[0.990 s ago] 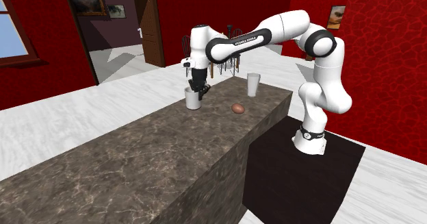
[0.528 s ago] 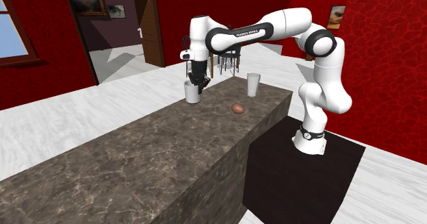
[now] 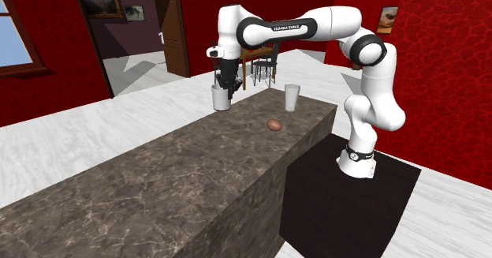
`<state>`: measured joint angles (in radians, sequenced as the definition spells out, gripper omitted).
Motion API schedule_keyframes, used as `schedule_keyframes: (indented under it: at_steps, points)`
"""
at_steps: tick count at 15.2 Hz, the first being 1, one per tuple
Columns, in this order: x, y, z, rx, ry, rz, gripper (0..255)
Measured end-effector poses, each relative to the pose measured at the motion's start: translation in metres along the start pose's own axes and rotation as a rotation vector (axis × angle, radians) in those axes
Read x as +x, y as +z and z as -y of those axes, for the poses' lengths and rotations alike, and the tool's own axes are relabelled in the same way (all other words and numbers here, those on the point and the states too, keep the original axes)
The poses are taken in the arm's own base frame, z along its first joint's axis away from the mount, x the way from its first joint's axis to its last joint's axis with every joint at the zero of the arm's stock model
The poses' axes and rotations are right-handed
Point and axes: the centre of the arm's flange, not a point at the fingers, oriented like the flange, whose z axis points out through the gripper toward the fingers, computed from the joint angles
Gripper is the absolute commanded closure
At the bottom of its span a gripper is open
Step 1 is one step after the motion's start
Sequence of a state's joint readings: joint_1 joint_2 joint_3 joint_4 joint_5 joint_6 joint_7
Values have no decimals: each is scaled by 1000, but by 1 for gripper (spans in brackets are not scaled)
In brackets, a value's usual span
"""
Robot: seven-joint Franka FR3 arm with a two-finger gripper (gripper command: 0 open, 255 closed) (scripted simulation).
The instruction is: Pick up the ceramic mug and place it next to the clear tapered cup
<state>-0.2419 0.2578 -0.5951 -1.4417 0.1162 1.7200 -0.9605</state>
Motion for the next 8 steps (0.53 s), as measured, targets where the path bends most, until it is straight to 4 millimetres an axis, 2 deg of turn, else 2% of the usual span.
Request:
schedule_keyframes:
  at_steps: [3,5,8]
  points:
    - [0,-14,0,0,0,0,255]
    - [-16,-20,0,0,0,0,255]
    - [-51,-20,3,0,2,0,255]
